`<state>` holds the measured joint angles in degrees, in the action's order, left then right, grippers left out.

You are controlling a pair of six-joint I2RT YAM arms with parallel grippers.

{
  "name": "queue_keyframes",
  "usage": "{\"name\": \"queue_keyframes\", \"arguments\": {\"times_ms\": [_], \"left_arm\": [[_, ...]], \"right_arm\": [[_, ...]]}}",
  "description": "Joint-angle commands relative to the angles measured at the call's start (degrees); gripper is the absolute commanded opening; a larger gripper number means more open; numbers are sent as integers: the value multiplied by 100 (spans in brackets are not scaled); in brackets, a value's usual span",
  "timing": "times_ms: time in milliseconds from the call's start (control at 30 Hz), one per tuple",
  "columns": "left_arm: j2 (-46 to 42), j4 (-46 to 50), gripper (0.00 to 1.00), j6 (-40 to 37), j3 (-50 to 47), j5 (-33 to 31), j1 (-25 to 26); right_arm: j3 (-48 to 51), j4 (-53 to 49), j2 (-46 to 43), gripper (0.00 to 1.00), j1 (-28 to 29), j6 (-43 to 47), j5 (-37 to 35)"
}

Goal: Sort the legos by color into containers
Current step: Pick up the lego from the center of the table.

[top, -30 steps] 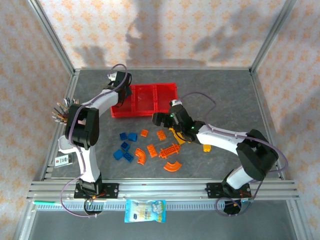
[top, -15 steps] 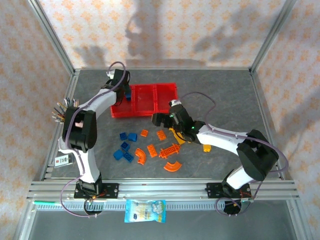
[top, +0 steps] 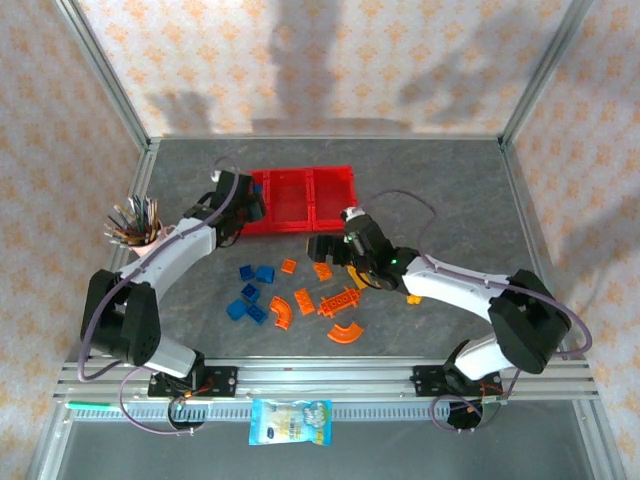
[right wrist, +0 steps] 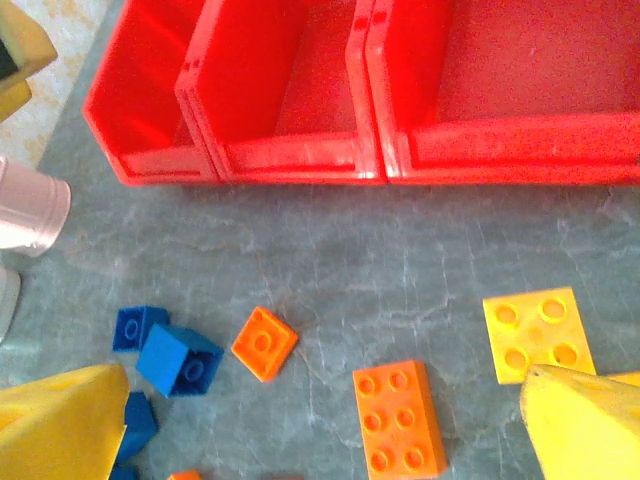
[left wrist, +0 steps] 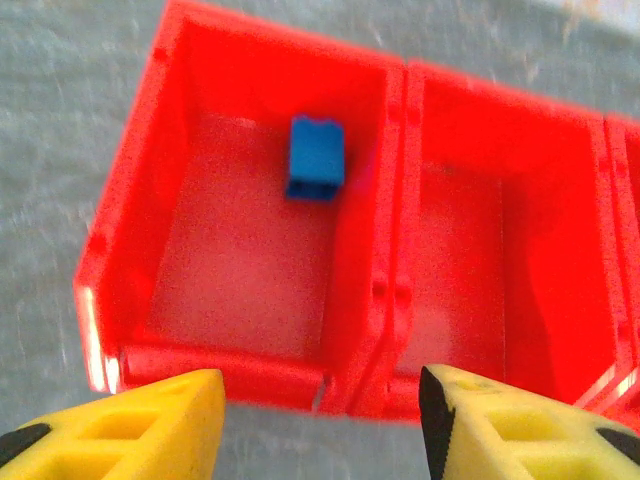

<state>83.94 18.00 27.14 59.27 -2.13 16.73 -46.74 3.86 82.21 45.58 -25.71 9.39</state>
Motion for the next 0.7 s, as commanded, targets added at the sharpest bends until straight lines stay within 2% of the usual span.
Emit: {"name": "queue_keyframes", "arguments": {"times_ms": [0,133,233,500,667], "left_arm": [[-301,545,56,133,-387,-214,355],[-448,709,56,309,-764,-233,853],[-426,778,56,356,-983,-257,1025],[-219,1003,57,176,-1126,-136,1114],[39,990,58,-2,-1063,59,1180]], "right_arm": [[196,-106,-212,100,161,40,92],[451,18,-245,100,454,38,72],[696,241,-232,100,647,-45,28],[1157,818,-184,100,894,-397,97],[1142,838,-101,100,894,-445,40]]}}
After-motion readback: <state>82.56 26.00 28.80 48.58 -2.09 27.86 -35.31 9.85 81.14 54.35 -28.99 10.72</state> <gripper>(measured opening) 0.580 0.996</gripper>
